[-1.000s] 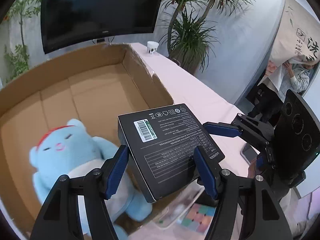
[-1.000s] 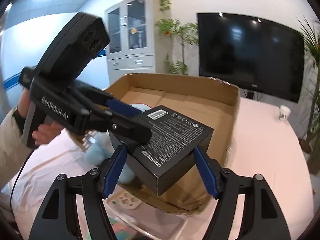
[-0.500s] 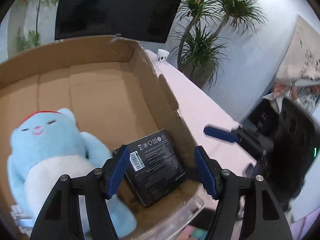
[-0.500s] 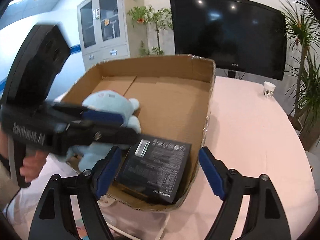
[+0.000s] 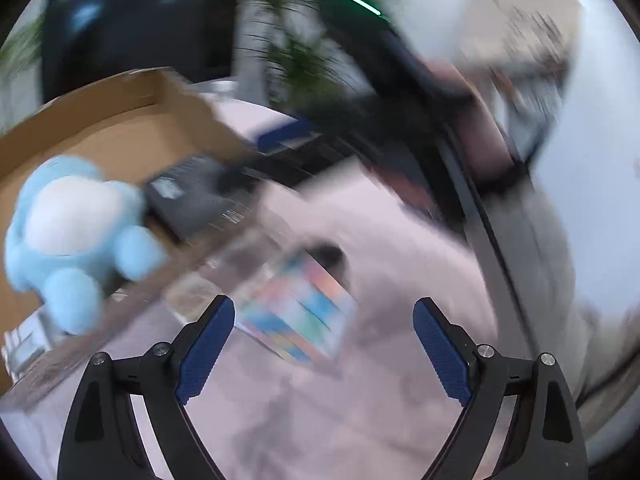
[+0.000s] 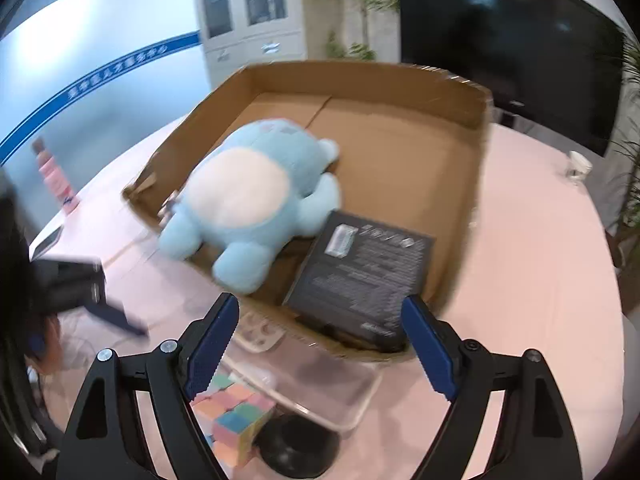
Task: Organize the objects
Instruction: 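Move both grippers out of the box toward the pastel Rubik's cube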
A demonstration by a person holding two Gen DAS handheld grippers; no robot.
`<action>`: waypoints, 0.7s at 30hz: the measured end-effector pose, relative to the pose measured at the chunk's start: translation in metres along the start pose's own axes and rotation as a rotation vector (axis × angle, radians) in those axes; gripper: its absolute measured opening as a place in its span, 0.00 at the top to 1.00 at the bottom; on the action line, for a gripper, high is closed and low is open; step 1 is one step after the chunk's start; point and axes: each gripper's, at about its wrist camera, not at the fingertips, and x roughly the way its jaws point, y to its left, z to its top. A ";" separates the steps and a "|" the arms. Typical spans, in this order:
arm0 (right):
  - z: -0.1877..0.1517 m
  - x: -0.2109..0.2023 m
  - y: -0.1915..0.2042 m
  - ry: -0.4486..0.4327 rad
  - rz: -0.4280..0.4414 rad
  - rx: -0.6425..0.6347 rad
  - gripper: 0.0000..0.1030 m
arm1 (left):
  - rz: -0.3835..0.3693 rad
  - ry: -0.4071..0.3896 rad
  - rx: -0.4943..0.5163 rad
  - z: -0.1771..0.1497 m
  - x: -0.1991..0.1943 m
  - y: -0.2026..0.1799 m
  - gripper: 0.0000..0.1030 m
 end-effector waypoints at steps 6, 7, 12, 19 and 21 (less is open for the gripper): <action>-0.002 0.010 0.004 0.050 0.013 -0.023 0.19 | 0.242 0.014 0.273 -0.016 0.042 -0.039 0.11; -0.003 0.009 0.004 0.052 0.020 -0.025 0.19 | 0.276 0.009 0.280 -0.016 0.047 -0.037 0.11; -0.004 0.015 0.011 0.075 0.050 -0.037 0.19 | 0.202 -0.021 0.197 -0.015 0.048 -0.012 0.37; 0.001 0.013 0.039 0.052 0.092 -0.126 0.19 | 0.291 -0.016 0.002 -0.054 -0.009 0.024 0.39; 0.003 0.015 0.050 0.047 0.128 -0.161 0.19 | 0.377 -0.006 -0.123 -0.070 -0.028 0.042 0.41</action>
